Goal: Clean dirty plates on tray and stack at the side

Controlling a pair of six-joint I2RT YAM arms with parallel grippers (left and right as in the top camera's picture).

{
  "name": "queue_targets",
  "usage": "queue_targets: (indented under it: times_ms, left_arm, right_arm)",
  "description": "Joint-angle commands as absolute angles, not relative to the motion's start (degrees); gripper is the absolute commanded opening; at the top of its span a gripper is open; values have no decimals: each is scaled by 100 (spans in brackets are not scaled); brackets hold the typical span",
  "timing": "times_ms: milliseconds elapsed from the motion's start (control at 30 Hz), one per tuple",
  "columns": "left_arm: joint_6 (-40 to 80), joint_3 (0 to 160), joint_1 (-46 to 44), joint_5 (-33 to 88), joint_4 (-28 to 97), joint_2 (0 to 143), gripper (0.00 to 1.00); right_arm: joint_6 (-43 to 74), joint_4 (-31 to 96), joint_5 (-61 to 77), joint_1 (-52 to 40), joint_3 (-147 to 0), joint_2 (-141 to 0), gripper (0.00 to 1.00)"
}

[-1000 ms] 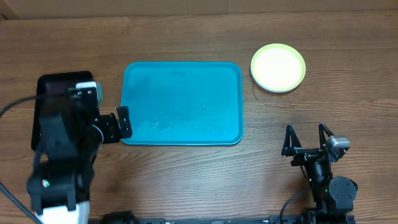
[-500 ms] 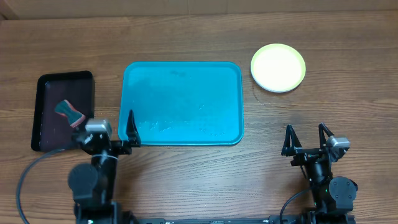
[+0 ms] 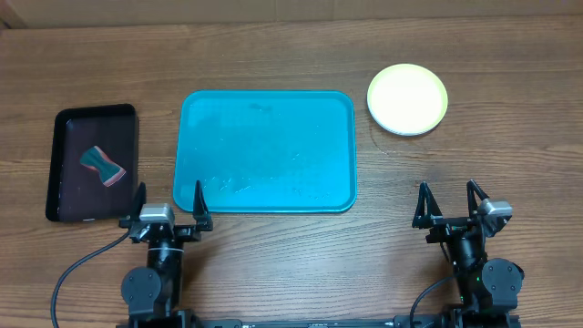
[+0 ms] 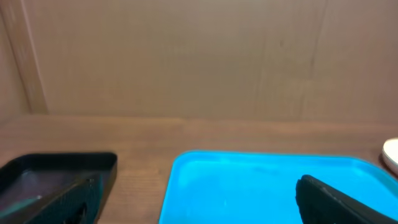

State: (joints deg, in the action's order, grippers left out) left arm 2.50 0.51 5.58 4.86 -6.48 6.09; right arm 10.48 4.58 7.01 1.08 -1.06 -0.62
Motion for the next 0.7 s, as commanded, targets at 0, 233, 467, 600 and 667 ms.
queue_targets:
  times_ms: [0,233,467,600,667]
  left_arm:
    - [126,27,521,386,-123,292,100]
    - [117,27,320,357,429,16,100]
    - [-165,27,86,294,445,16,100]
    - [-172,27,78,301,440,16,100]
    - [-174,27,73,301,432,16,100]
  right_arm:
    - [1046,434,624,82,-47,-16,100]
    - [1046,434,624,82,-47,-16,100]
    - [1046,434,624,82,-47,-16,100]
    - [1046,434,624,82,-47,-16,100]
    - [1046,434,624,82,-47,-16,100]
